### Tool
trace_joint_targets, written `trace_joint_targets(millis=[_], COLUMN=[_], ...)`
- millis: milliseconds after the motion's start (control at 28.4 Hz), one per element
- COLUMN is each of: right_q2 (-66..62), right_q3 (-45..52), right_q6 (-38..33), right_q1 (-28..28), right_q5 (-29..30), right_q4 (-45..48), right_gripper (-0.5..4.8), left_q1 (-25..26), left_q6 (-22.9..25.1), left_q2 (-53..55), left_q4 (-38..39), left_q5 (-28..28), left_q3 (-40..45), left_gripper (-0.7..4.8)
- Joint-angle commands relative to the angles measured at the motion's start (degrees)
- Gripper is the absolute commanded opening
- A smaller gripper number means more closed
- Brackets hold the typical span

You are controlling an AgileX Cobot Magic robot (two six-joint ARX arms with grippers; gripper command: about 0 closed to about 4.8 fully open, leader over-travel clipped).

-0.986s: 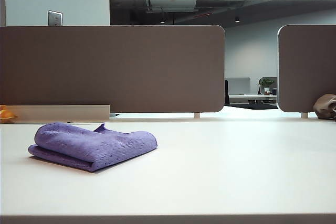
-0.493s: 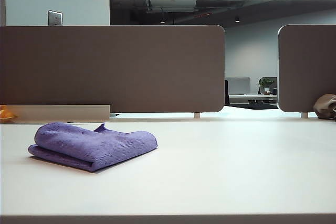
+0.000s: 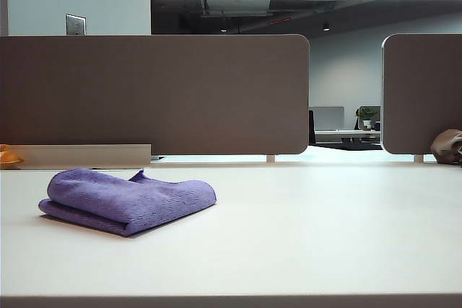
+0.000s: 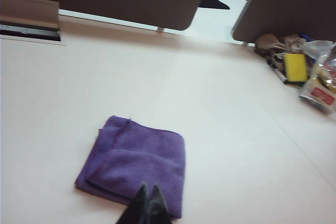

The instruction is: Fold the bottom of the cloth upward, then fold it vertically to form a square shape.

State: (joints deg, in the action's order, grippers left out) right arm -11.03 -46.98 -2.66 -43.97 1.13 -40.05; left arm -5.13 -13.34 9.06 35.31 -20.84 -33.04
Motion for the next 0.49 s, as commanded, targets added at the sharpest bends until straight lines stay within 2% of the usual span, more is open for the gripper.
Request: trace_joint_targets(millis=[35, 176, 493], right_q2=[0.57, 2.56, 3.48], right_q3=[0.22, 2.51, 12.33], right_q6=[1.53, 2.93, 2.93], right_q1=[0.02, 0.02, 0.02], right_q5=[-0.15, -0.17, -0.04], right_q4=[-2.16, -1.4, 7.48], right_gripper=[-0.05, -0.05, 0.0], left_q1=[0.07, 0.07, 0.07], left_q6=[1.84, 1.77, 0.48], left_q2=[0.04, 0.04, 0.02], left_q4=[-1.62, -1.9, -1.7], left_q5=[2.8, 3.23, 3.04], left_q3=[1.4, 3.26, 3.37], left_gripper=[-0.05, -0.05, -0.05])
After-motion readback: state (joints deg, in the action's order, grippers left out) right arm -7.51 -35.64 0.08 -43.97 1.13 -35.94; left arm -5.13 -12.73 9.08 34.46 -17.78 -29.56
